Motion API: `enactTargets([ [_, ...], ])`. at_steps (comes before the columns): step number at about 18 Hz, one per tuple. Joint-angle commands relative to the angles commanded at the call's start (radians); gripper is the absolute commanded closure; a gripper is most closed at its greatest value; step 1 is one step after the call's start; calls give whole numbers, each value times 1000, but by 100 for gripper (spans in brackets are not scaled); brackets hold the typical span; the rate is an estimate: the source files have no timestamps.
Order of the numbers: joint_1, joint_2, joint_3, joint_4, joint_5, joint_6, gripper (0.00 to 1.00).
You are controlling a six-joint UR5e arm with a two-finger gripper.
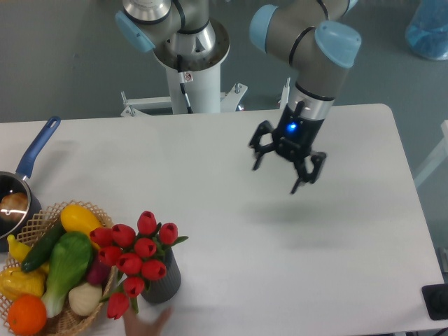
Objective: Pick up the flowers from the vase
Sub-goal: 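Move the open gripper toward the red tulip stems above the grey vase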
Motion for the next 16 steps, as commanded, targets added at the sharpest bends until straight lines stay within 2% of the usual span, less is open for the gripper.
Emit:
enactTargets([
  [6, -107, -83, 109, 8, -16, -129, 0],
  [11, -143, -108, 114, 81, -88, -123, 0],
  [16, -201, -141, 118, 115, -103, -124, 0],
])
